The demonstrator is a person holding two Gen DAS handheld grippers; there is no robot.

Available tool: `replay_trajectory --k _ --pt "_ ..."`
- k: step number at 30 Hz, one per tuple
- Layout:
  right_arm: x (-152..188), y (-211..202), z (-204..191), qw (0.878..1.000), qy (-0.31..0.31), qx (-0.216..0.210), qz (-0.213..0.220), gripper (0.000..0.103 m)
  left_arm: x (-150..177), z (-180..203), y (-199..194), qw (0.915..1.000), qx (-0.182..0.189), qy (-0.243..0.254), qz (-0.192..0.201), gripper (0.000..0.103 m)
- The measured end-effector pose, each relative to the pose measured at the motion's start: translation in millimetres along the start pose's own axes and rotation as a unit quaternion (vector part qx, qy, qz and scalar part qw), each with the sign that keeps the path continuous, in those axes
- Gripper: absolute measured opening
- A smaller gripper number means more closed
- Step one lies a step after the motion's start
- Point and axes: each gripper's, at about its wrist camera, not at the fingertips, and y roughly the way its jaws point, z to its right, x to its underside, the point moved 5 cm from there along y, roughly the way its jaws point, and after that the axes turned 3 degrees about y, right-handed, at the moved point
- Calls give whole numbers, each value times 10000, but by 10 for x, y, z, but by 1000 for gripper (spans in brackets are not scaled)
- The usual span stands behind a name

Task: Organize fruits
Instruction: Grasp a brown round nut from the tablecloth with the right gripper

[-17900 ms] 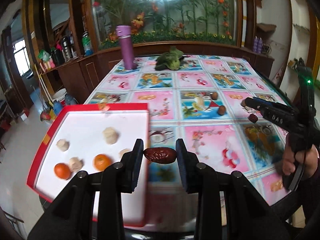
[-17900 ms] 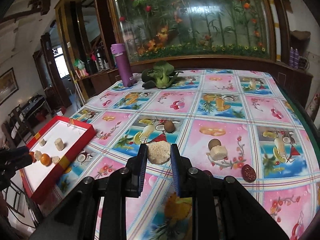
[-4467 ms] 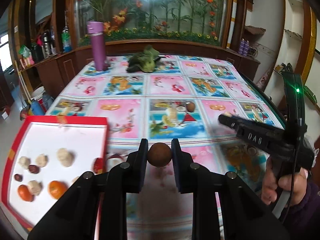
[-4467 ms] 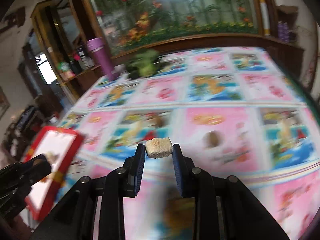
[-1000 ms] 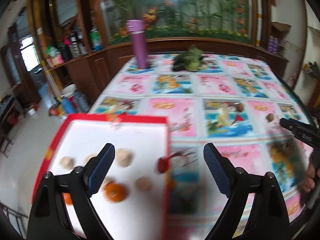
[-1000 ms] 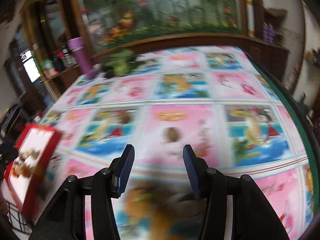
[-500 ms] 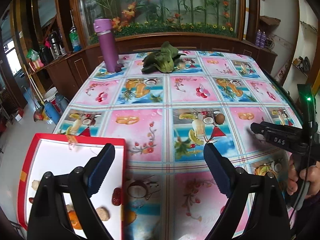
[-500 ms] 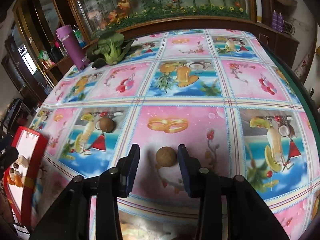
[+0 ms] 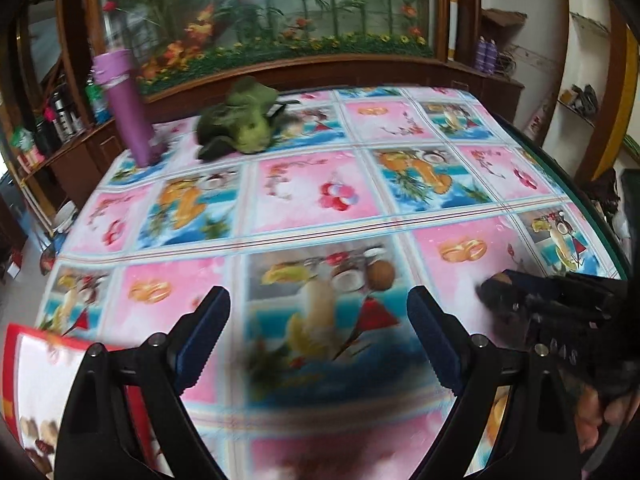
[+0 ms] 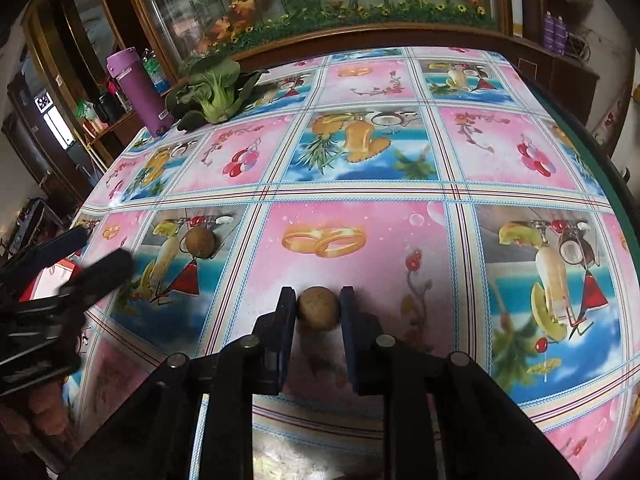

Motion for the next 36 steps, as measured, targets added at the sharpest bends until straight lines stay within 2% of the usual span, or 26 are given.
replay_trajectory --k 4,6,9,10,14,18,24,31,36 --pt "1 0 0 10000 13 7 -22 21 -72 113 238 9998 45 34 -188 90" --pt "-3 3 -5 10000 15 14 -38 21 -82 155 311 9997 92 54 -232 85" --pt "-4 4 -5 10000 29 14 -40 21 -76 203 426 9990 233 15 -378 72" --pt "-6 4 -4 10000 33 13 -40 21 -73 215 450 9988 255 13 -407 64" --pt "-6 6 -4 10000 25 20 -41 21 -59 252 533 9981 352 -9 -498 51" --pt "-8 9 -3 10000 7 28 -41 21 -53 263 561 9979 427 -30 -477 44" --pt "-6 10 -13 10000 -51 57 -20 21 -53 304 542 9978 508 41 -419 23" --pt "-19 13 -23 9999 -100 75 119 21 20 163 330 9981 508 -221 -269 23" --pt "-38 -28 -22 9992 -150 144 335 21 141 5 -186 9982 453 -367 116 23"
